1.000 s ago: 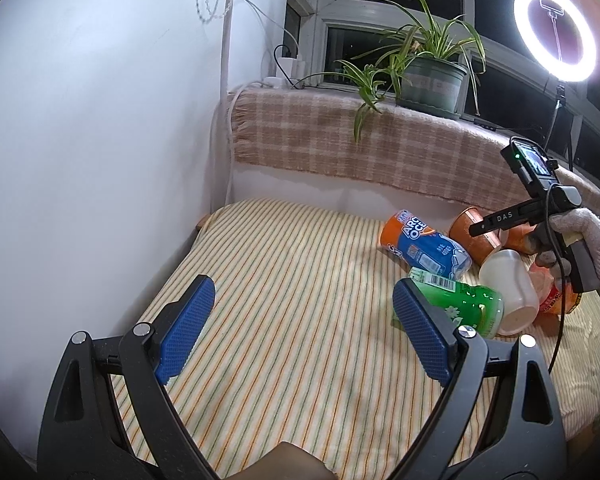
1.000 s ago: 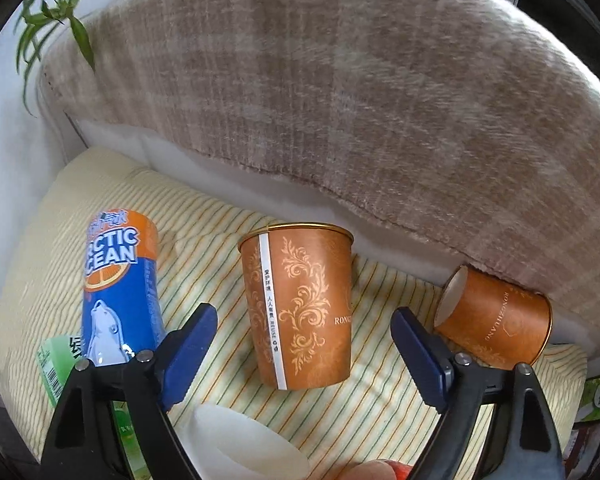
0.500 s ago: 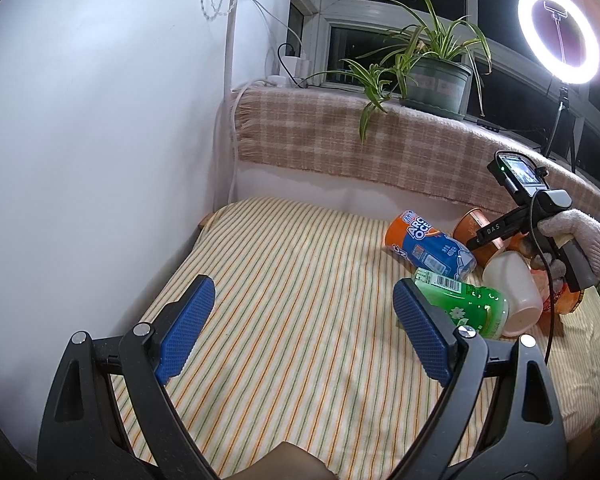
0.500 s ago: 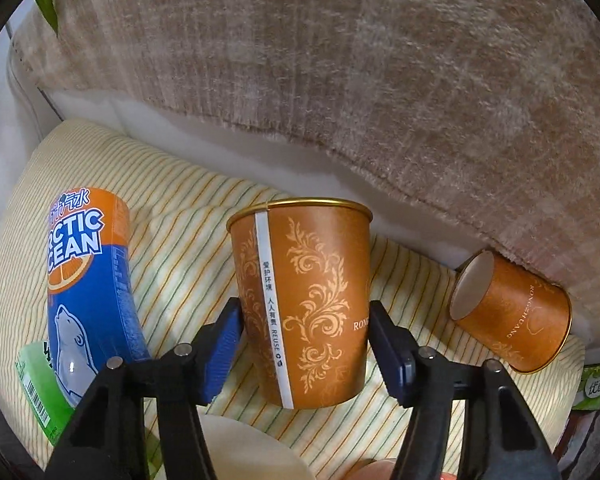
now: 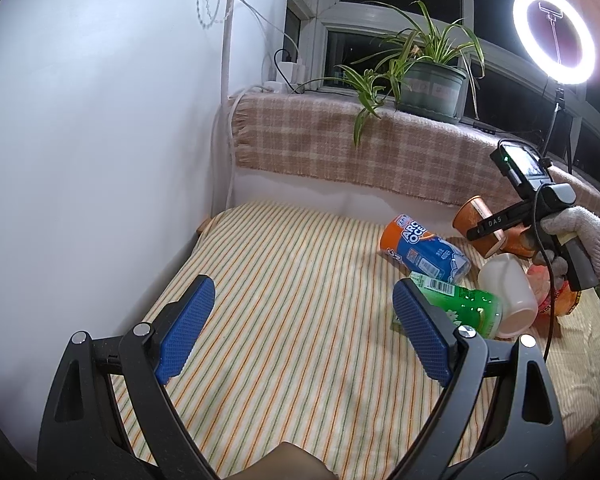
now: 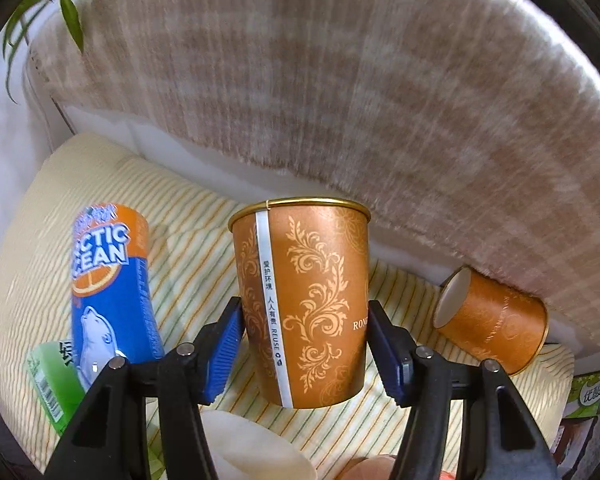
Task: Flip cup upright
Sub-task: 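Close the right gripper around the orange-brown cup's body, then lift the cup with the right gripper and carry it toward the left tool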
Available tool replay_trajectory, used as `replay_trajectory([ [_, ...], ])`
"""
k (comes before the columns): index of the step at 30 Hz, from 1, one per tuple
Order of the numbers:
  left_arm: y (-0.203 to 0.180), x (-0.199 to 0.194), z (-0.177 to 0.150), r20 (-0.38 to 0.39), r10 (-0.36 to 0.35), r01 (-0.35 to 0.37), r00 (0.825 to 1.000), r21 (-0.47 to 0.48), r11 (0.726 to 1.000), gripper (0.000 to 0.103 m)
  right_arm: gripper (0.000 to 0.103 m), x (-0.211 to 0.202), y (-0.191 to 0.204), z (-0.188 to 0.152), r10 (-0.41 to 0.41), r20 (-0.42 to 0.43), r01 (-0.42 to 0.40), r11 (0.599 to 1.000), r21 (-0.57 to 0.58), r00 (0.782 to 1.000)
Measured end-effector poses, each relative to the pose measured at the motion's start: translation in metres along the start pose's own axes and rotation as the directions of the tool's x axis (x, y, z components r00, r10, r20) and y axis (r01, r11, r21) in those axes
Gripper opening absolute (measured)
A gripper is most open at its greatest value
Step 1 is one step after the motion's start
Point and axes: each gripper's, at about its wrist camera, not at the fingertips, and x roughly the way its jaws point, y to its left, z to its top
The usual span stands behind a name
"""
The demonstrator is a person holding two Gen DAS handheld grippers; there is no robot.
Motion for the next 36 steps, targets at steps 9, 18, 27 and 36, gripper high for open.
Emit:
replay_trajectory([
  [9, -0.004, -0.018, 0.004, 0.033, -0.010, 0.010, 0.999, 0.008, 1.000, 0.093, 0.062, -0.082, -0.003, -0.027, 0.012, 0.129, -0.015, 1.000, 0.021, 0.992],
  [18, -0.012, -0.044, 0.003, 0.071, -0.035, 0.034, 0.997, 0.017, 0.999, 0.093, 0.062, -0.171, 0.001, -0.071, 0.070, 0.263, -0.080, 0.996, 0.030, 0.962],
  [27, -0.020, -0.060, 0.001, 0.087, -0.061, 0.059, 0.994, 0.031, 0.998, 0.093, 0.062, -0.203, -0.024, -0.134, 0.166, 0.344, -0.197, 0.979, 0.057, 0.924],
  [36, -0.029, -0.064, 0.001, 0.082, -0.083, 0.079, 0.993, 0.042, 0.996, 0.093, 0.062, -0.200, -0.013, -0.202, 0.291, 0.339, -0.351, 0.927, 0.133, 0.895],
])
